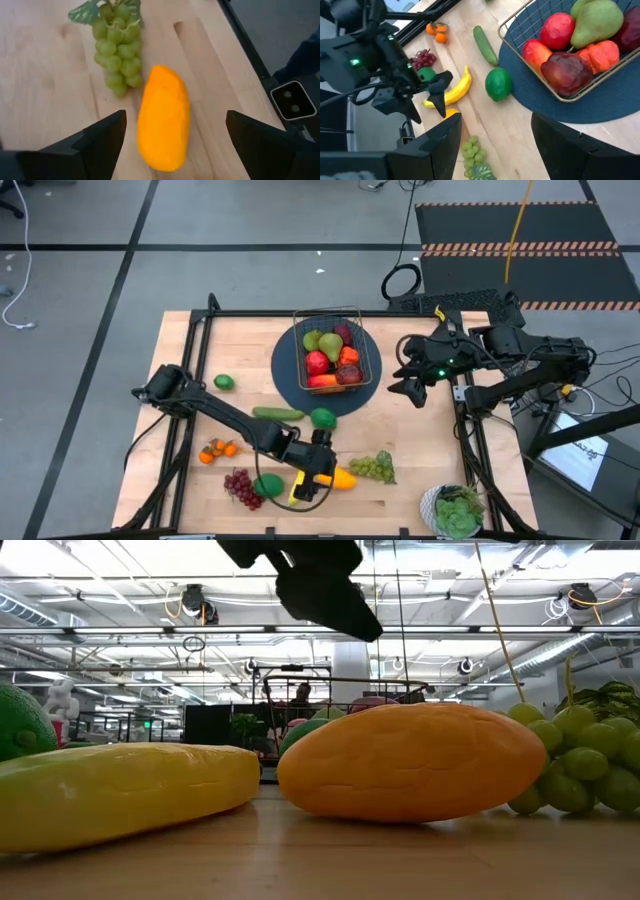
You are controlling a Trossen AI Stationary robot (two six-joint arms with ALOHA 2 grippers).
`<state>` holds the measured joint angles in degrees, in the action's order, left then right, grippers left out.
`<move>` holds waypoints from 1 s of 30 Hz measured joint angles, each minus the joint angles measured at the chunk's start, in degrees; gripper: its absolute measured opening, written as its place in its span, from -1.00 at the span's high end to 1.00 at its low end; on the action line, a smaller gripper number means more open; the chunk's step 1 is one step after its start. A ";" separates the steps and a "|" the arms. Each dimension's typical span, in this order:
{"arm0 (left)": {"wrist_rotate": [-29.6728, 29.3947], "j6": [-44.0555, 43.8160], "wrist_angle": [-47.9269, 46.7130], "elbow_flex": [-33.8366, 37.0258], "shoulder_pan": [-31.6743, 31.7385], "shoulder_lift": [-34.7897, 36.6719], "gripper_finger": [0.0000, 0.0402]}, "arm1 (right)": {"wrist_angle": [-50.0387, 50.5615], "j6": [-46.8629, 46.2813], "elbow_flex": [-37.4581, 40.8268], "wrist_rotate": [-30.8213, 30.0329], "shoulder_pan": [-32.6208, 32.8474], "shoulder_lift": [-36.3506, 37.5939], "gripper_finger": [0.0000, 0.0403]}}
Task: Build produce basket
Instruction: Put the red mango into the gold wire basket
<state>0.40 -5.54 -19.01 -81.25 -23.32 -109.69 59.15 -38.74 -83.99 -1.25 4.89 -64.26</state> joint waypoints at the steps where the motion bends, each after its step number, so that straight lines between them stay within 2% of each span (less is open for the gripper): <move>1: 0.29 0.61 0.07 0.00 0.17 0.00 -0.71 | -0.10 0.00 0.00 0.00 0.12 0.23 -0.17; 4: 0.34 2.57 -0.66 0.14 0.53 0.02 -0.72 | -0.10 -0.01 0.00 -0.05 0.13 0.61 -0.17; 7: -2.05 2.71 -2.34 0.24 0.51 0.00 -0.72 | -0.13 -0.02 0.00 -0.13 0.10 0.87 -0.17; 16: -2.46 3.97 -1.71 0.24 0.84 -2.68 -0.72 | -0.12 -0.93 0.00 -0.13 0.10 0.84 -0.17; 24: -2.92 4.48 3.18 0.29 -0.02 -7.46 -0.81 | -0.13 -1.09 0.00 -0.13 0.10 0.82 -0.17; 30: -0.86 2.58 8.00 0.24 -1.34 -8.87 -0.91 | -0.11 -1.31 0.00 -0.13 0.10 0.84 -0.17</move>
<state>-0.46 -2.96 -11.00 -81.01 -24.66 -118.56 59.05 -40.05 -83.99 -1.39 4.99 -63.42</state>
